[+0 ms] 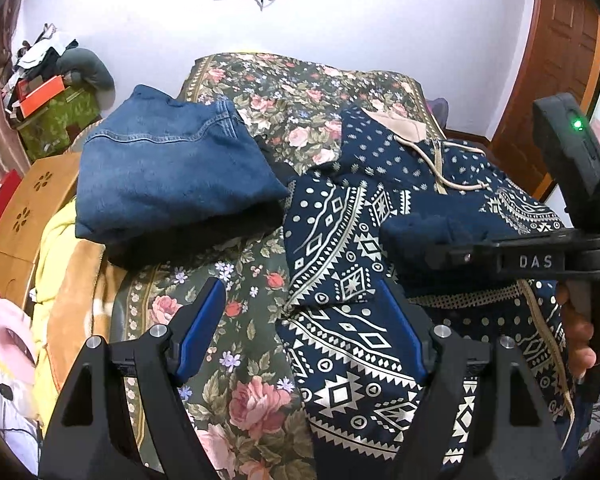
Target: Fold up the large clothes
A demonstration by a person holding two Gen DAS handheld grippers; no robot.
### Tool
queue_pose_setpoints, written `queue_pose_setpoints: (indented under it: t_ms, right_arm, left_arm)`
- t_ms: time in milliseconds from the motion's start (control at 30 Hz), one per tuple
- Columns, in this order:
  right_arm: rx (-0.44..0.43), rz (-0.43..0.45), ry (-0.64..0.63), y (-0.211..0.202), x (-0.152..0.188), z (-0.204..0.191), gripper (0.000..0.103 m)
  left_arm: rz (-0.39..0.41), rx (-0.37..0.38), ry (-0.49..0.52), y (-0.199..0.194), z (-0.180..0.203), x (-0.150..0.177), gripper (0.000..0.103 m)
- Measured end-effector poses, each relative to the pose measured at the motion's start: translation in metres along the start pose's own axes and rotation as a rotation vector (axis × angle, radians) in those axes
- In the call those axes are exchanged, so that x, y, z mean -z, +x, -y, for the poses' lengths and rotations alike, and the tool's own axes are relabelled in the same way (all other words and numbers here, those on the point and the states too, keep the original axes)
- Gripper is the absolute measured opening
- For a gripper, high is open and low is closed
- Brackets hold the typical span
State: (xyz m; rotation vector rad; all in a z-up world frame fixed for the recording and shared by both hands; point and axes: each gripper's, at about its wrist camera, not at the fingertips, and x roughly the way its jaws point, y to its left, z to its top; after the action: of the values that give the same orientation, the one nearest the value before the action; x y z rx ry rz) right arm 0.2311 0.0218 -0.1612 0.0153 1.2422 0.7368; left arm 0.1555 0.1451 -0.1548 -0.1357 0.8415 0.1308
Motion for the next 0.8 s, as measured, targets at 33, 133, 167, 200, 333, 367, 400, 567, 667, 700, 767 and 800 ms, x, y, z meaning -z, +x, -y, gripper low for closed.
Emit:
queue_pose_setpoints:
  t_ms: [33, 133, 167, 200, 333, 367, 400, 567, 667, 700, 767, 800]
  right_arm:
    - [0.000, -0.029, 0.011, 0.001, 0.001, 0.003, 0.008]
    - [-0.009, -0.103, 0.026, -0.003, 0.005, 0.009, 0.022]
    - [-0.012, -0.101, 0.017, -0.008, 0.007, 0.011, 0.027]
    - [-0.009, -0.092, 0.004, -0.015, 0.010, 0.011, 0.031]
    - [0.033, 0.004, -0.043, -0.053, 0.017, 0.023, 0.039]
    - [0.040, 0.027, -0.042, -0.062, 0.018, 0.028, 0.039]
    - [0.053, 0.060, -0.035, -0.075, 0.020, 0.037, 0.039]
    - [0.165, 0.187, 0.034, -0.120, 0.022, 0.081, 0.042]
    - [0.257, 0.234, 0.092, -0.136, 0.024, 0.111, 0.046]
    - [0.287, 0.240, 0.117, -0.139, 0.026, 0.122, 0.046]
    - [0.327, 0.244, 0.143, -0.141, 0.029, 0.137, 0.046]
    - [0.346, 0.241, 0.156, -0.139, 0.032, 0.145, 0.046]
  left_arm:
    - [-0.004, 0.001, 0.007, 0.001, 0.003, 0.000, 0.076]
    - [-0.011, 0.007, 0.027, 0.005, 0.013, -0.003, 0.076]
    - [-0.012, 0.010, 0.034, 0.006, 0.016, -0.004, 0.076]
    - [-0.014, 0.012, 0.040, 0.007, 0.020, -0.005, 0.076]
    - [-0.017, 0.019, 0.088, 0.013, 0.041, -0.015, 0.076]
    - [-0.017, 0.021, 0.103, 0.015, 0.048, -0.017, 0.076]
    - [-0.018, 0.024, 0.126, 0.017, 0.057, -0.020, 0.076]
    - [-0.033, 0.017, 0.248, 0.035, 0.095, -0.029, 0.076]
    - [-0.080, 0.011, 0.342, 0.057, 0.119, -0.029, 0.076]
    - [-0.092, 0.000, 0.369, 0.064, 0.124, -0.028, 0.076]
    - [-0.118, -0.026, 0.439, 0.080, 0.137, -0.024, 0.076]
    - [-0.127, -0.039, 0.459, 0.087, 0.140, -0.023, 0.076]
